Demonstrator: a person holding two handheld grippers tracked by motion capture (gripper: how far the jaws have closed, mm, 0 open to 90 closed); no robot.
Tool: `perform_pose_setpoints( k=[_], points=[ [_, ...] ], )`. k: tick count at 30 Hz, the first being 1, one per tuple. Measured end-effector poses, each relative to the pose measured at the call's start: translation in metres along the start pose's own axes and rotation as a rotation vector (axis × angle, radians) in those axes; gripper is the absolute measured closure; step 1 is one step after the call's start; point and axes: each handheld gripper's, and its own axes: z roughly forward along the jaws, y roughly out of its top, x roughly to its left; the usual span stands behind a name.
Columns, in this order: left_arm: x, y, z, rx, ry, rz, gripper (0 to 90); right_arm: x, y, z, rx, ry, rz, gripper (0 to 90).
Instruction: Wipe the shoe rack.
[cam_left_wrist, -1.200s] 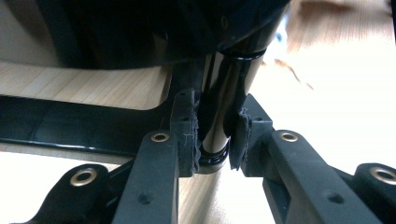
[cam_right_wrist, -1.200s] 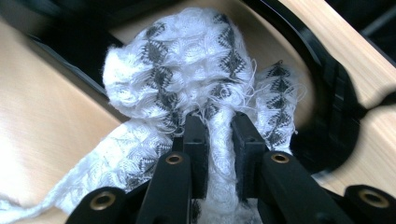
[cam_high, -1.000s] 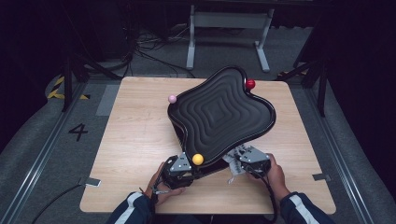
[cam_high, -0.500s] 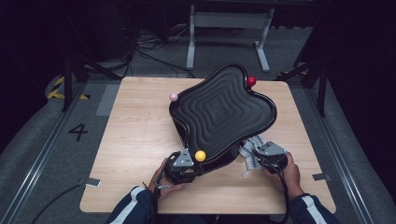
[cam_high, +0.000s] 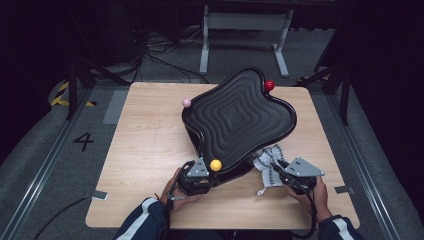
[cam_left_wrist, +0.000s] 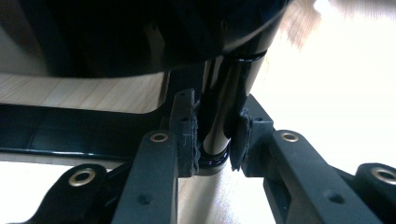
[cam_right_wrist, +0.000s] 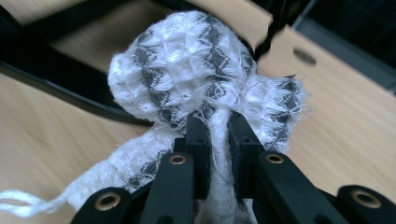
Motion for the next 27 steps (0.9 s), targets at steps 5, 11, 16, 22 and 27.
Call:
perform_pose_setpoints(
  k=[5,11,16,22,27],
  points=[
    [0.000,0.000,0.000,0.002,0.007,-0.002,71.1,0.006,0.009,-0.030,-0.103,-0.004,0.030,81.5],
    [0.000,0.001,0.002,-0.001,0.002,-0.008,70.3,0.002,0.014,-0.057,-0.201,-0.053,0.098,81.5],
    [0.000,0.004,0.005,-0.001,-0.005,-0.008,70.2,0.012,0.029,-0.061,-0.260,-0.068,0.061,81.5],
    [-0.001,0.006,0.008,0.002,-0.003,0.000,72.0,0.028,0.050,-0.041,-0.270,-0.041,-0.006,81.5],
    [-0.001,0.008,0.010,0.003,0.025,0.013,73.0,0.043,0.065,-0.017,-0.261,-0.008,-0.055,81.5]
  ],
)
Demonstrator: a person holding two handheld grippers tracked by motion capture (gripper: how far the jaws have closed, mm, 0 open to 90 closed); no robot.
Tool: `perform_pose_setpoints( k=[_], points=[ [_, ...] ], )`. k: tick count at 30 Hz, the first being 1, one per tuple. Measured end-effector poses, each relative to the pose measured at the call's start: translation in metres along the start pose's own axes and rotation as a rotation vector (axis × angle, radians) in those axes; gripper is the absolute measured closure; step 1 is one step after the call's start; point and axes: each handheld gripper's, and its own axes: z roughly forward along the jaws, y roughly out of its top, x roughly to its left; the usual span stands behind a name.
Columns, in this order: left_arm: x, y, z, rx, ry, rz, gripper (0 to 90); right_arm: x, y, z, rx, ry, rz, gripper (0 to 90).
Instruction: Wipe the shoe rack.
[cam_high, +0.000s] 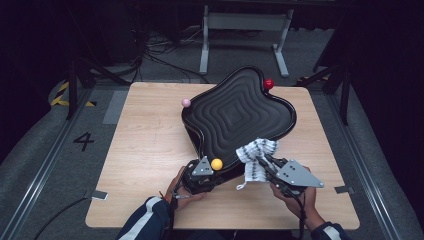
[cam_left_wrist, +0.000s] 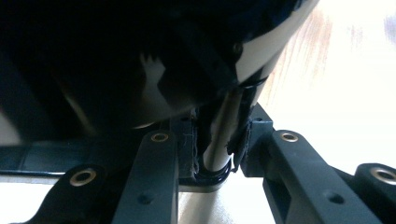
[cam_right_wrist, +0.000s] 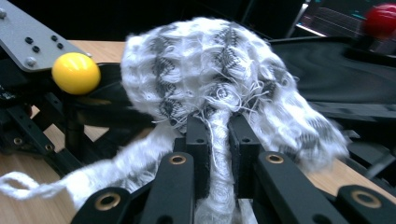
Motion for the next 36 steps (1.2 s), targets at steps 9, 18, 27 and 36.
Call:
perform_pose_setpoints(
  k=[9,18,27,36],
  points=[
    [0.007,-0.002,-0.004,-0.004,0.019,-0.047,72.7,0.026,0.009,0.025,0.017,0.085,-0.069,81.2],
    [0.010,-0.005,-0.007,-0.008,0.019,-0.051,72.5,0.053,0.013,0.037,0.028,0.183,-0.133,81.1],
    [0.011,-0.006,-0.009,-0.004,0.013,-0.042,72.8,0.040,0.011,0.037,0.027,0.141,-0.093,80.9],
    [0.012,-0.008,-0.012,-0.001,0.008,-0.041,72.8,0.011,0.009,0.032,0.009,0.055,-0.051,80.9]
  ],
)
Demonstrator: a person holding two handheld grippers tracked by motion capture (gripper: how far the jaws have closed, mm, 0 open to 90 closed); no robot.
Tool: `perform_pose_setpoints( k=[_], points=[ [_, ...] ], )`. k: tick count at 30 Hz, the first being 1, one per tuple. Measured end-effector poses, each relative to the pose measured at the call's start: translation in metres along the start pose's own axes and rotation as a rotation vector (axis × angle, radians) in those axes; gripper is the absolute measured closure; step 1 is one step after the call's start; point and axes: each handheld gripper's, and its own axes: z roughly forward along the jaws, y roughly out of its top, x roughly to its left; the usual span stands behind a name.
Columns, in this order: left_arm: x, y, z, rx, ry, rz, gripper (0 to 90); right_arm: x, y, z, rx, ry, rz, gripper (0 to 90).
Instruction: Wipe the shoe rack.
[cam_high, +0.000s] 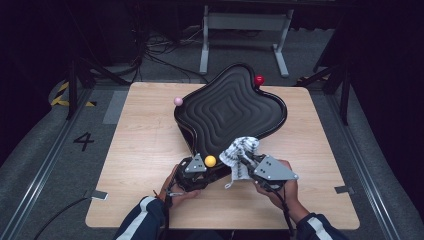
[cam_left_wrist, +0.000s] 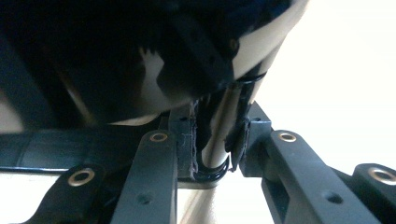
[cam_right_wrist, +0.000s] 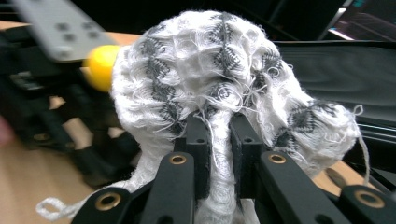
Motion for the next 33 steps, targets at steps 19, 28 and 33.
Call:
perform_pose_setpoints(
  k=[19,28,33],
  points=[
    [0.004,-0.003,-0.005,0.002,-0.012,0.007,72.8,-0.059,-0.003,-0.029,-0.039,-0.190,0.067,80.9],
    [0.005,-0.006,-0.009,0.001,-0.008,0.007,72.7,-0.093,-0.006,-0.038,-0.049,-0.274,0.132,80.9],
    [0.006,-0.007,-0.010,0.002,-0.014,-0.002,72.7,-0.107,-0.002,-0.041,-0.050,-0.295,0.158,80.8]
  ],
)
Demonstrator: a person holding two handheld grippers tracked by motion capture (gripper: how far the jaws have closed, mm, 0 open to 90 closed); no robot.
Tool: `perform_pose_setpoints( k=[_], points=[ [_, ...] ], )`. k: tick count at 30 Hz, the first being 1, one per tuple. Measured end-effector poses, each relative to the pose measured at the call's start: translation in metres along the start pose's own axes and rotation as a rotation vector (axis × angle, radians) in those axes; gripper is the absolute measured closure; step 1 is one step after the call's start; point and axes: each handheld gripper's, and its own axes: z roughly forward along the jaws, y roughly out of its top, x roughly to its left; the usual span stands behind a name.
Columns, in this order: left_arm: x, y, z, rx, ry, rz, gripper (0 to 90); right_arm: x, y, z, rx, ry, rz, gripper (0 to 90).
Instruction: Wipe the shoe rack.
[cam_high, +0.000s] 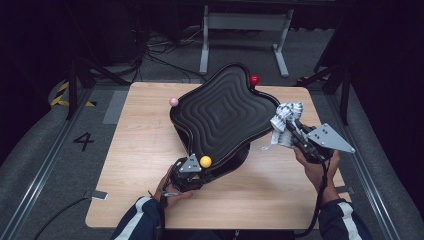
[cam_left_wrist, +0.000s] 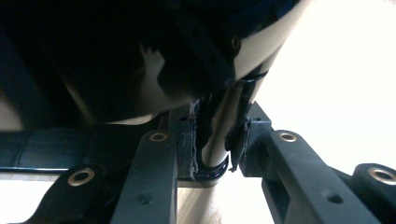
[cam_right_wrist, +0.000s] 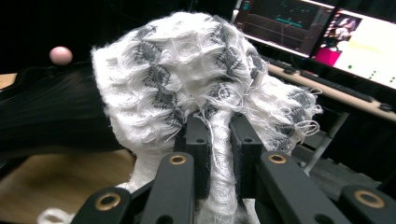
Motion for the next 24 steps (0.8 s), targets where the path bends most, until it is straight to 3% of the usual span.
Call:
perform_pose_setpoints(
  k=[8,14,21,24],
  points=[
    [0.001,-0.001,-0.001,-0.004,-0.004,-0.003,72.5,0.004,0.003,0.002,0.000,0.029,-0.008,80.8],
    [0.000,-0.001,-0.001,-0.008,-0.002,-0.008,72.6,0.021,0.003,0.001,-0.004,0.089,-0.041,80.8],
    [0.000,-0.001,-0.001,-0.005,0.000,-0.004,72.6,0.046,-0.002,0.002,0.014,0.170,-0.085,80.8],
    [0.000,-0.001,-0.001,-0.003,-0.002,-0.006,72.5,0.068,-0.005,0.008,0.028,0.221,-0.123,80.7]
  ],
)
